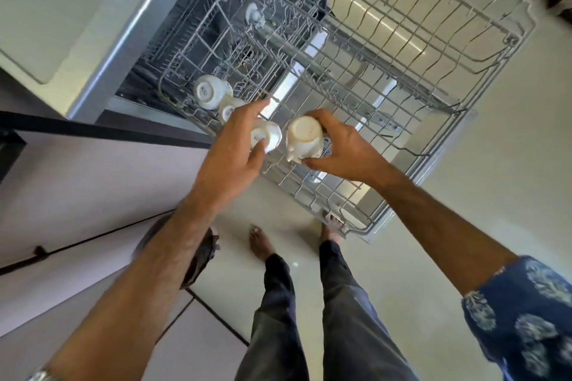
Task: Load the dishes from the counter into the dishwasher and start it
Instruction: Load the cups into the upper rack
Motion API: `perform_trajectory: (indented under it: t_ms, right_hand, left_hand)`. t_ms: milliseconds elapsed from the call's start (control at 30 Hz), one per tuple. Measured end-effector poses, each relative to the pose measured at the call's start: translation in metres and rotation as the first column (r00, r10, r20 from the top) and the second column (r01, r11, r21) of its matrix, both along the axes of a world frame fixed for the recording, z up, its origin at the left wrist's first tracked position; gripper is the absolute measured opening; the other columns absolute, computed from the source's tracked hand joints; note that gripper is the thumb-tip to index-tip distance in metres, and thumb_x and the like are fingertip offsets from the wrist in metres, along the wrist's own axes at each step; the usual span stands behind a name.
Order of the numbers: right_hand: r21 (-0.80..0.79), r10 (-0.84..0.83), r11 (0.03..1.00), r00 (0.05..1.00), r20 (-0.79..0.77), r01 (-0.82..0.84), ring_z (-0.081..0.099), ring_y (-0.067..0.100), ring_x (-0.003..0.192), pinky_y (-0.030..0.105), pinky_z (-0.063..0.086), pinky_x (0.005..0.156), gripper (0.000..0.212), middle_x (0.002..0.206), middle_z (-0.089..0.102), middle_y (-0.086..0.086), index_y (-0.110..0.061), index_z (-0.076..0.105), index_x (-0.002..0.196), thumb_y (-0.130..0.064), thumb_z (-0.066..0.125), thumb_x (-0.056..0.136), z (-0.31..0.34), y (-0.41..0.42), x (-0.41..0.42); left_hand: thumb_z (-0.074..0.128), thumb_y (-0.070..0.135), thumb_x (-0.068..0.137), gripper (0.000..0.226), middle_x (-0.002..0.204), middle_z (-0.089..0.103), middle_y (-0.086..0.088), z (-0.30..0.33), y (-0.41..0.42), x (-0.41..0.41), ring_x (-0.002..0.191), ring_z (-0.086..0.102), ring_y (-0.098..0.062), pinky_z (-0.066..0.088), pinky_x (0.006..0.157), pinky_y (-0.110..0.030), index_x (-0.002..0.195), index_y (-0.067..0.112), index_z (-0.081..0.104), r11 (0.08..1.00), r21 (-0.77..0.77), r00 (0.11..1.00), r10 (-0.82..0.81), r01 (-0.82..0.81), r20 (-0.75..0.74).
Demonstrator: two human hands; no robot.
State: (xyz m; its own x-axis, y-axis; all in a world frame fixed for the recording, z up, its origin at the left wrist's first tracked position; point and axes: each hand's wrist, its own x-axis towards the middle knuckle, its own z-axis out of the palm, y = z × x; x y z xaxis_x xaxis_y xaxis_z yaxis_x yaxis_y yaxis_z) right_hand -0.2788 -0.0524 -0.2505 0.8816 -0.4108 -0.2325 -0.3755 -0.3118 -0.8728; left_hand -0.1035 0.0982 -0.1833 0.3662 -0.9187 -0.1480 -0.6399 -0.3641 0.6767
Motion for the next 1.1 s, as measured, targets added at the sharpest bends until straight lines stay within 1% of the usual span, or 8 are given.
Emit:
perform_trajectory:
  t_ms: [67,200,267,467,633,833,967,1100]
  right_hand:
    - [-0.067,0.046,0.997,0.997,-0.054,-0.05,0.061,0.02,0.103,0.045,0.055,0.086,0.075,0.118,0.061,-0.002,-0.025,0.04,0.133,-0.026,0.081,0.069,-0.012,0.005,0.003]
    - [-0.32,0.147,0.93,0.98,-0.133,-0.183,0.059,0.027,0.094,0.045,0.055,0.076,0.072,0.107,0.065,0.006,-0.019,0.043,0.128,-0.019,0.08,0.066,-0.029,0.019,0.02]
    - [-0.413,0.182,0.879,0.969,-0.169,-0.238,0.057,0.029,0.096,0.043,0.053,0.078,0.069,0.105,0.067,0.009,-0.015,0.047,0.127,-0.018,0.081,0.066,-0.036,0.024,0.028]
    - [-0.44,0.202,0.847,0.947,-0.25,-0.297,0.056,0.029,0.098,0.045,0.054,0.079,0.071,0.109,0.067,0.012,-0.013,0.046,0.127,-0.024,0.085,0.068,-0.05,0.028,0.037]
    - [-0.61,0.239,0.691,0.919,-0.313,-0.388,0.058,0.03,0.098,0.045,0.053,0.084,0.076,0.113,0.065,0.011,-0.011,0.052,0.131,-0.021,0.088,0.064,-0.052,0.033,0.034]
    - [-0.519,0.225,0.763,0.911,-0.345,-0.385,0.057,0.032,0.106,0.048,0.053,0.088,0.085,0.126,0.054,0.013,-0.01,0.046,0.136,-0.023,0.09,0.064,-0.054,0.037,0.034]
    - [-0.369,0.283,0.829,0.884,-0.373,-0.421,0.057,0.032,0.111,0.047,0.054,0.089,0.094,0.133,0.046,0.014,-0.011,0.035,0.143,-0.013,0.089,0.065,-0.044,0.027,0.033]
    - [-0.328,0.273,0.851,0.879,-0.391,-0.41,0.053,0.031,0.118,0.044,0.053,0.09,0.082,0.141,0.041,0.01,-0.014,0.033,0.146,-0.004,0.073,0.076,-0.003,0.019,0.025]
  left_hand:
    - [0.057,0.019,0.097,0.055,0.148,0.045,-0.006,-0.016,0.009,0.011,0.136,0.044,-0.023,0.033,0.115,-0.052,0.147,0.012,0.037,0.989,0.119,0.957,-0.112,0.083,0.268]
    - [0.033,0.039,0.102,0.058,0.16,0.031,-0.012,-0.042,0.023,0.009,0.15,0.024,-0.031,0.006,0.122,-0.059,0.152,0.01,0.03,0.914,0.384,0.847,-0.304,0.131,0.435]
    - [0.025,0.04,0.1,0.061,0.161,0.03,-0.01,-0.044,0.025,0.008,0.151,0.022,-0.029,0.003,0.123,-0.057,0.153,0.011,0.031,0.904,0.408,0.825,-0.326,0.13,0.461]
    - [0.022,0.041,0.098,0.06,0.16,0.033,-0.006,-0.048,0.023,0.01,0.15,0.024,-0.028,0.003,0.122,-0.059,0.15,0.015,0.04,0.87,0.476,0.797,-0.379,0.132,0.471]
    - [0.018,0.041,0.096,0.06,0.155,0.041,-0.003,-0.044,0.02,0.01,0.147,0.031,-0.025,0.002,0.121,-0.059,0.143,0.018,0.047,0.857,0.499,0.792,-0.392,0.13,0.468]
    - [0.034,0.036,0.101,0.047,0.153,0.045,-0.002,-0.04,0.018,0.006,0.147,0.032,-0.024,-0.002,0.12,-0.057,0.143,0.018,0.047,0.849,0.514,0.794,-0.394,0.121,0.463]
    - [0.025,0.043,0.102,0.054,0.155,0.041,-0.006,-0.036,0.02,0.007,0.148,0.031,-0.026,0.003,0.121,-0.058,0.144,0.016,0.045,0.843,0.523,0.787,-0.407,0.129,0.463]
    - [0.014,0.053,0.099,0.07,0.159,0.034,-0.013,-0.011,0.033,-0.005,0.149,0.027,-0.03,0.014,0.121,-0.059,0.149,0.01,0.037,0.836,0.537,0.786,-0.407,0.115,0.465]
